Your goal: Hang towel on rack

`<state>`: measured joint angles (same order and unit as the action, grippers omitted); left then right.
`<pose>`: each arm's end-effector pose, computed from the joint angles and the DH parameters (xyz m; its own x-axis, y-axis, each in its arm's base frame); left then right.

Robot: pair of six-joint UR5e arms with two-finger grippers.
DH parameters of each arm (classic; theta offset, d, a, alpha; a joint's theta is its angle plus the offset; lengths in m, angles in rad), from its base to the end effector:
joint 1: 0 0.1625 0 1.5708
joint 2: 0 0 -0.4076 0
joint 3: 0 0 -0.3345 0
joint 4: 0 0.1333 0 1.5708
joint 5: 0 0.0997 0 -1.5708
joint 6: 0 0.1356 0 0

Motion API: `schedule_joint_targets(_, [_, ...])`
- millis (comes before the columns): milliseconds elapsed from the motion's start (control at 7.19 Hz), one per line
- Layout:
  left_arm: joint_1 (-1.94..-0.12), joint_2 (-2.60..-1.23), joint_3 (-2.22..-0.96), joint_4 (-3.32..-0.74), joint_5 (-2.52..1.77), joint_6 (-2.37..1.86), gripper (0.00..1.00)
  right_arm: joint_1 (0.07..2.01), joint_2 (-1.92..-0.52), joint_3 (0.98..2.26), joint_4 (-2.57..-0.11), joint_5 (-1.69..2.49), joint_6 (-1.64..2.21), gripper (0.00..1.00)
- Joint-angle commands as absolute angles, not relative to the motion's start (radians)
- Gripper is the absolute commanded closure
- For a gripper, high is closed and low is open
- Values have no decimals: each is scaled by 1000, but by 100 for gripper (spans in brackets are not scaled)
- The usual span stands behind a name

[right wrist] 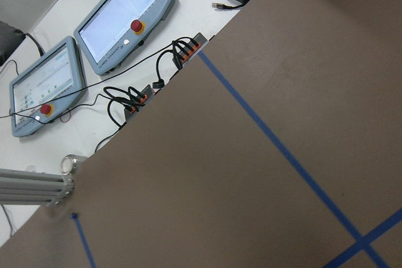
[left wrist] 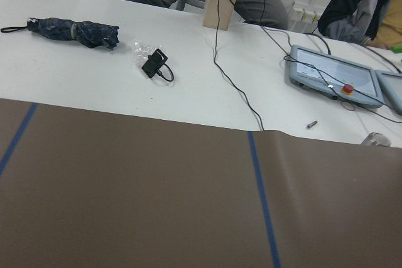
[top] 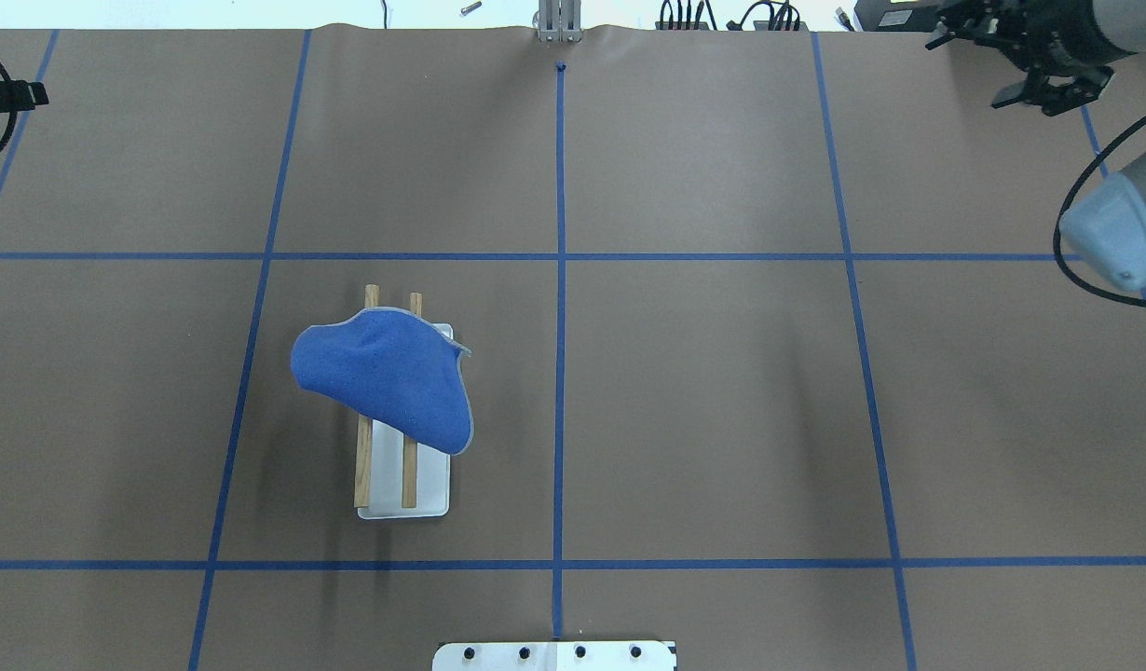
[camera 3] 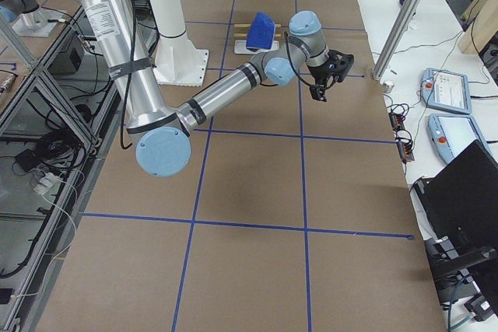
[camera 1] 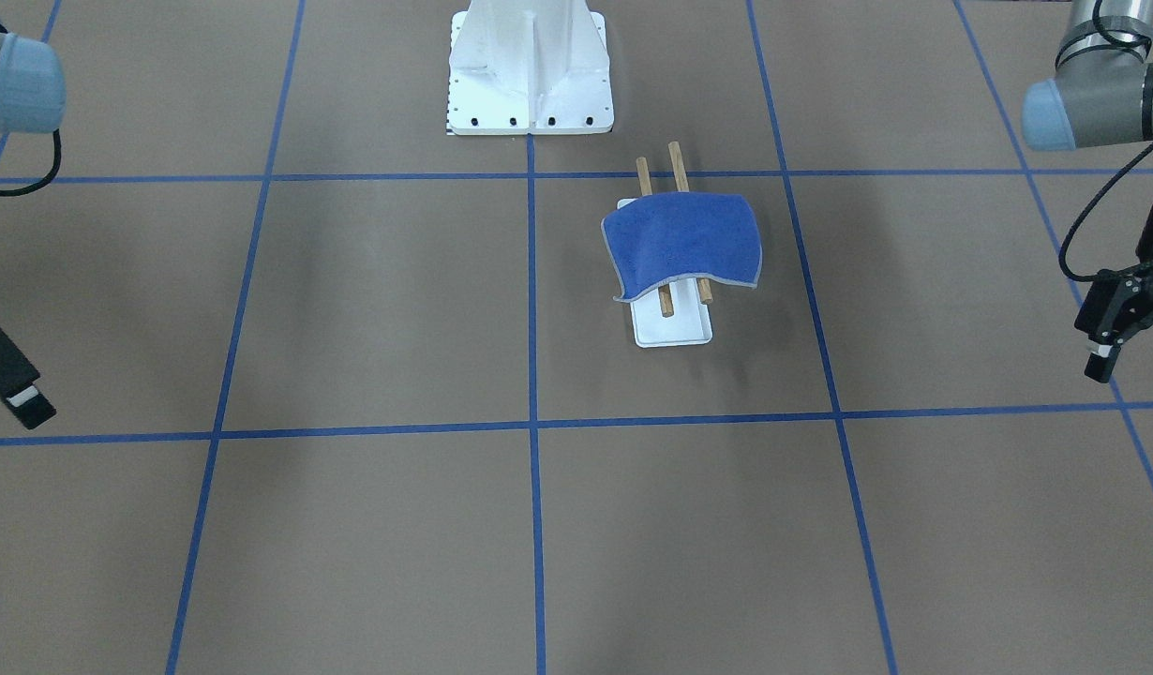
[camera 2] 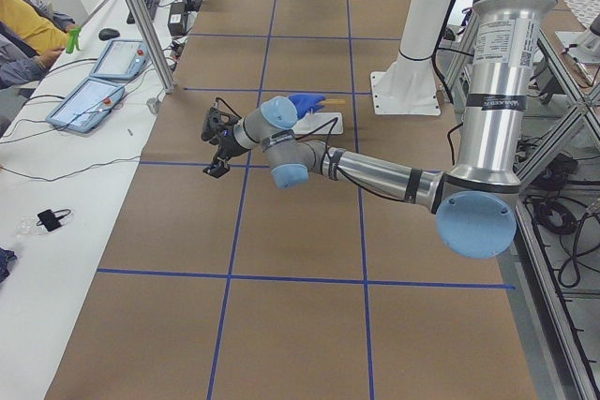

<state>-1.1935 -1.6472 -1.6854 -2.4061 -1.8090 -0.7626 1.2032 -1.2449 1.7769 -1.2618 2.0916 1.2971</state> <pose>0.0988 -0.5244 0.4884 0.7313 0.0619 -0.6793 0.4347 0.7251 0.5341 -0.1445 -0.5583 0.3831 0.4135 0.4212 0.8072 -0.5863 0.8015 -0.1179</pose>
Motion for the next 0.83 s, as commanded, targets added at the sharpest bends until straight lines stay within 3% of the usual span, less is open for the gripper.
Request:
schedule_joint_targets(0, [-1262,-1689,-1686,-2173,-1819,-463,2,1310,-1261,1662,-1261,2213,971,0])
schedule_joint_targets(417, [-1392,-1826,-1692,-1764,-2100,-382,2,1364,-1305,1594,-1293,2240,552,0])
schedule_joint_targets(695, [-1422,-1847,-1692,-1574,-2265,-313,2,1419,-1333,1591,-1384,2299,281,0])
